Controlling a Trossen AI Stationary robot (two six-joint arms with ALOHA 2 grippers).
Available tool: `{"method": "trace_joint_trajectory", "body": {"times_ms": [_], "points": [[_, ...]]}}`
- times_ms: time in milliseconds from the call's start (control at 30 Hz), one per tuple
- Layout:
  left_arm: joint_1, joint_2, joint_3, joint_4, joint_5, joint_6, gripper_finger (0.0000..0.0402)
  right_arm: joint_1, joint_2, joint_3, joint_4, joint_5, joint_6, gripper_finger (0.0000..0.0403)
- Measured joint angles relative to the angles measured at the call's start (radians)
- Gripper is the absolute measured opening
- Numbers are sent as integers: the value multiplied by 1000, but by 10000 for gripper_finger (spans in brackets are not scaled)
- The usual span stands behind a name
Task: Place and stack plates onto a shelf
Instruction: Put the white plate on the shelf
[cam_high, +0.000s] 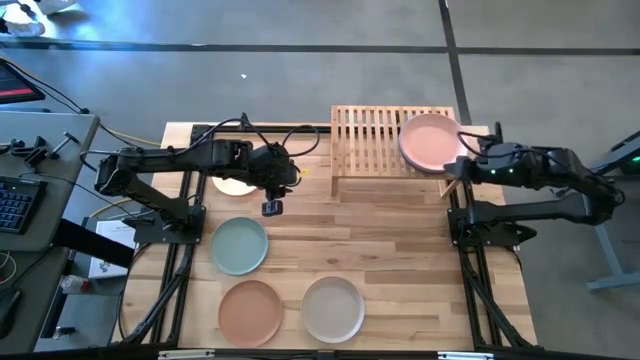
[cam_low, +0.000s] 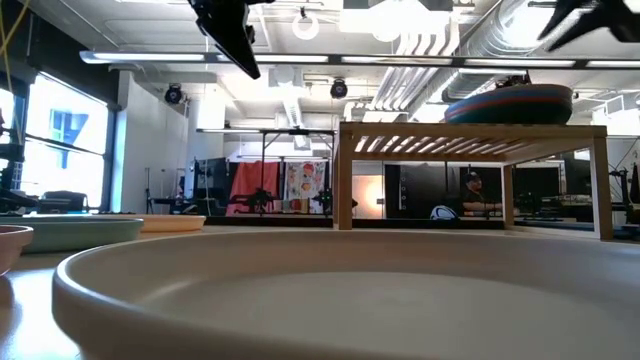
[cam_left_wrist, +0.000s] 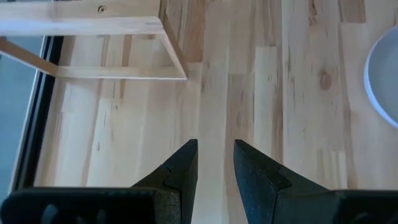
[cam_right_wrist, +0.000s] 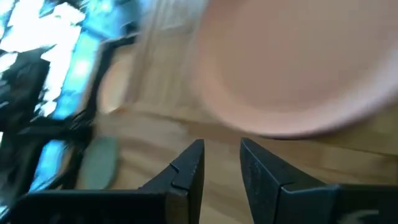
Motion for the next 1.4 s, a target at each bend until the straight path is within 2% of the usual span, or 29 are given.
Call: {"method": "trace_joint_trajectory", "body": {"times_ms": [200,467,667,900,1033,1400], "points": [[0,0,0,-30,0,-103,92,3,72,0,160,-112,-194,85],[-4,-1,-4,-201,-6,-246,92,78,237,-1,174,-222,-284,85],[12,-1,-95,-240,-16,-298,92,169,341,-2,177,-215,-319,85],[65,0,-225,-153,-26,-416,92,243,425,-2,180,-168,-375,85],[111,-1,-283,-85,-29,-486,92,267,451,-2,198,-166,-415,85],[246,-1,-401,-39,-71,-621,92,300,477,-2,299,-95,-495,85]]}}
